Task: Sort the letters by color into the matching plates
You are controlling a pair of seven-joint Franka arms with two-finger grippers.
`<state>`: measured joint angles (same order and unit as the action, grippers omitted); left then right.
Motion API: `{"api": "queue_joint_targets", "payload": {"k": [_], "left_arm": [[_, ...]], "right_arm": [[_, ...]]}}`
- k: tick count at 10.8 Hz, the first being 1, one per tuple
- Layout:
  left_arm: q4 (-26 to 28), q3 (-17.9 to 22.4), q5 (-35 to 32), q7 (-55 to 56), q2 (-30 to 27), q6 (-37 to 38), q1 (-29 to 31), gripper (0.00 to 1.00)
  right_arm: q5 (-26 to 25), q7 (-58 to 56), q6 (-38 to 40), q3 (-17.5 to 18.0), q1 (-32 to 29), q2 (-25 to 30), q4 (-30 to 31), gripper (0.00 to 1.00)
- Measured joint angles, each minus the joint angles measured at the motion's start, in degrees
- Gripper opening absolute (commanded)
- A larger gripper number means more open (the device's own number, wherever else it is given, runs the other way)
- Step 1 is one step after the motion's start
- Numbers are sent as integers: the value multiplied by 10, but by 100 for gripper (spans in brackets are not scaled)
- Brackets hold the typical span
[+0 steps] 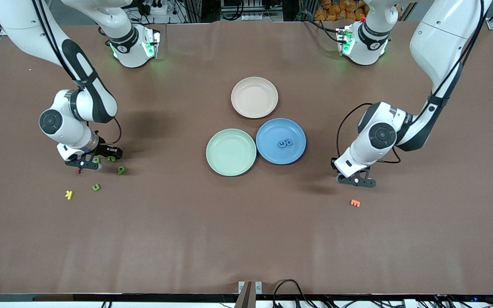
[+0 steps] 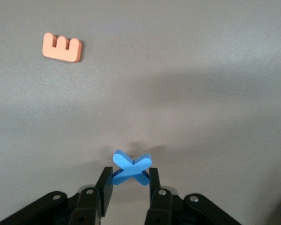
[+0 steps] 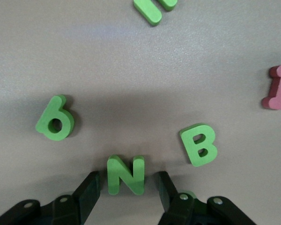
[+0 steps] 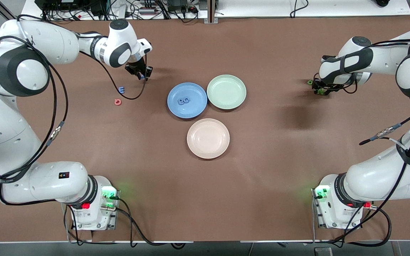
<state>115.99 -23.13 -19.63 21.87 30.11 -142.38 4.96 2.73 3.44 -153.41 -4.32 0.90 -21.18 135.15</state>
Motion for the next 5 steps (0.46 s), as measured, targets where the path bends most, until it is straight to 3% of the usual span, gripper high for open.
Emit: {"api": "queue_joint_targets", "payload": {"k": [5], "left_arm": [[-13, -66, 0, 135, -15, 27, -3, 0]], "right_arm": [[-6, 0, -1, -1, -4, 1, 0, 36]]}}
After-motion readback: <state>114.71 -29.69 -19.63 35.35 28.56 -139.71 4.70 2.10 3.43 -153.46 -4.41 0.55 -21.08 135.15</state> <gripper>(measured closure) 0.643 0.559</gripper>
